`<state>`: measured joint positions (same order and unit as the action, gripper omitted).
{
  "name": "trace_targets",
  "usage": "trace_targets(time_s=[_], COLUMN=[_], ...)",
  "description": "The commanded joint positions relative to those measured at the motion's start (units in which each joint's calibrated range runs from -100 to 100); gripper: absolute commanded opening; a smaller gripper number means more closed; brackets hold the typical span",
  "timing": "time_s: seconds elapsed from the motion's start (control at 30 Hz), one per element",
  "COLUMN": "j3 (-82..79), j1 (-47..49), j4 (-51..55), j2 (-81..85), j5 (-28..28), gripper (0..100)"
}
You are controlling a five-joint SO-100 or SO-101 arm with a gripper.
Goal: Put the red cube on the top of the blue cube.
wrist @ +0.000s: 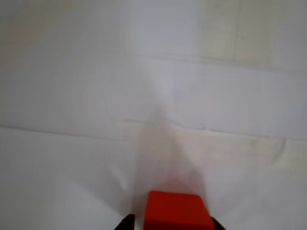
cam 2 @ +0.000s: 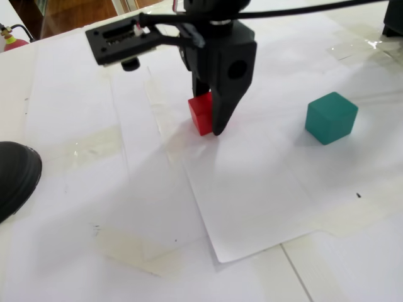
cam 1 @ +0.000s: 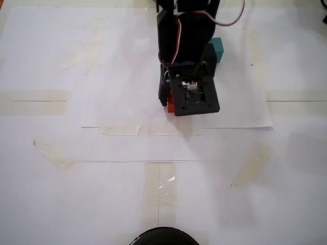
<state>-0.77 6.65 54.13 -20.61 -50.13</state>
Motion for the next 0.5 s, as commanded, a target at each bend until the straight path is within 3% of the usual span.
trace_targets(time_s=[0.0, 0.47], j3=[0.09, -0.28], j1=[-0.60, -0.67], j4=[-0.36, 0.70], j2=[0.86, 1.29], j5=[0.44, 0.83], gripper=[20, 12])
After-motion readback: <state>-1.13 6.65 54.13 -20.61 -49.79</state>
